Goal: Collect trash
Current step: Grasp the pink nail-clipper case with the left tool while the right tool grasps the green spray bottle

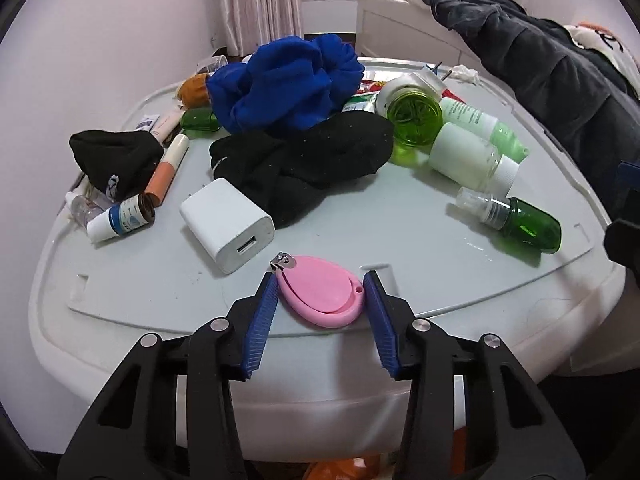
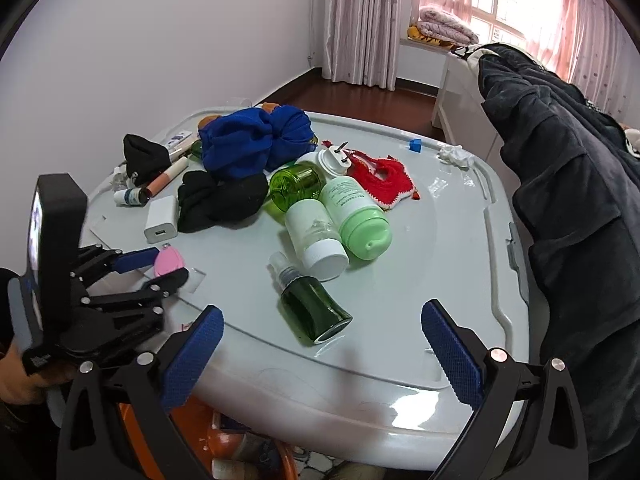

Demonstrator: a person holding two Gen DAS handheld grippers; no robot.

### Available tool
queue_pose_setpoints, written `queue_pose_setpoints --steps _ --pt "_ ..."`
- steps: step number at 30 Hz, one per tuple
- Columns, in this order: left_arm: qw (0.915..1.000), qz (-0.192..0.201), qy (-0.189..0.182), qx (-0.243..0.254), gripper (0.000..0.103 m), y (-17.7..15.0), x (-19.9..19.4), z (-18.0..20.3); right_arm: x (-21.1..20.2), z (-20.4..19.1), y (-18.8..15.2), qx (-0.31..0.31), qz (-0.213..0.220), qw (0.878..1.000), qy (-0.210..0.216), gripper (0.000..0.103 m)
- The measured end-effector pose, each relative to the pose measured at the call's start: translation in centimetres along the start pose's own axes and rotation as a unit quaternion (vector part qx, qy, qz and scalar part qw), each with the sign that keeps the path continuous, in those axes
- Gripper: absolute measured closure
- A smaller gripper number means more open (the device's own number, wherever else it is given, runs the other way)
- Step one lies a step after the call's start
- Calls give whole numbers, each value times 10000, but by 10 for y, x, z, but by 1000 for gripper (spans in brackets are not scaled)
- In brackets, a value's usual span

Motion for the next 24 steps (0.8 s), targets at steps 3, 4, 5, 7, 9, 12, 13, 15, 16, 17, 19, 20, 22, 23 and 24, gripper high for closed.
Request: queue_pose_setpoints --steps 3,4,5,7,9,12,13,15,16,17,19,20,22,23,24 --pt "9998 -13 -75 -166 59 0 0 -5 3 2 -1 -4 -33 10000 -55 5" --pt "9997 -30 -109 -222 59 -1 -1 -6 5 3 -2 3 -57 10000 -50 5" --pt "9995 -61 -161 -282 59 -1 -1 -6 8 5 -3 14 -85 10000 -49 5" --pt "9992 -39 -199 -347 59 1 -4 -10 15 11 -5 53 -160 9998 -100 5" --pt "9990 48 -239 -375 59 5 -10 -12 25 16 -9 132 -268 9995 -86 5" --pt "9986 193 -314 -367 60 10 -18 -12 37 15 -11 129 -384 9991 -91 5" --pt "9986 226 -335 -343 60 12 -20 -11 40 13 -11 92 -404 9991 -113 6" --pt "9983 294 -389 -316 60 13 -24 -9 48 6 -10 -28 -466 9988 -141 8" --pt "9982 312 -428 -269 60 13 -26 -7 51 4 -9 -66 -494 9986 -149 10" --pt "9982 320 -451 -235 59 13 -27 -6 56 0 -8 -126 -532 9983 -181 13" --pt "9979 328 -516 -229 60 11 -29 -6 65 -6 -6 -212 -630 9975 -228 18" --pt "9978 318 -534 -217 60 10 -30 -6 69 -7 -6 -224 -682 9971 -244 26" --pt "9977 312 -547 -240 59 8 -31 -9 79 -9 -7 -208 -841 9959 -262 40" --pt "9977 293 -564 -249 59 7 -31 -11 83 -9 -8 -178 -908 9953 -301 43" --pt "9977 274 -570 -257 60 7 -30 -12 83 -9 -7 -117 -881 9957 -260 45"
Point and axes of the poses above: each gripper's, at about its wrist camera, not at the fingertips, and x roughly the way its jaws point, z to its right, y to its top, the point moved 8 cm from there along x, roughly the way its jaws point, and after that the axes turned 12 degrees about y, right-handed, at the moved point
